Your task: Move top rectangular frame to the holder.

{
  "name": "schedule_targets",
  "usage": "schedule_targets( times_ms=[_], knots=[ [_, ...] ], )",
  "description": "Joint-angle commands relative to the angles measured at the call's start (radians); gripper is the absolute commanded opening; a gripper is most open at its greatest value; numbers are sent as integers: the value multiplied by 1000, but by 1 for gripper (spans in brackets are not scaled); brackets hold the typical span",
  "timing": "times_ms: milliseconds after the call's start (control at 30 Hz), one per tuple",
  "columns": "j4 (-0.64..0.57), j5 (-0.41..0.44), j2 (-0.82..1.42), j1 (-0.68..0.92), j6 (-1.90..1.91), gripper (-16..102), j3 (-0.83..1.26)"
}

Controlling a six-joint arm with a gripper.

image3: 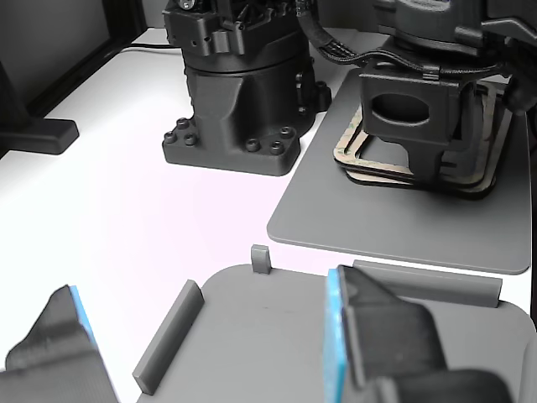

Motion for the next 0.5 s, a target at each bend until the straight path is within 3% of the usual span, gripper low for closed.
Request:
schedule_targets(
  times_ms=[0,67,467],
  knots=[
    [-5,9,21,-21,2,0,-15],
    [-8,15,21,-21,3,-10,-12],
    [0,20,32,-21,18,-10,-20]
  ],
)
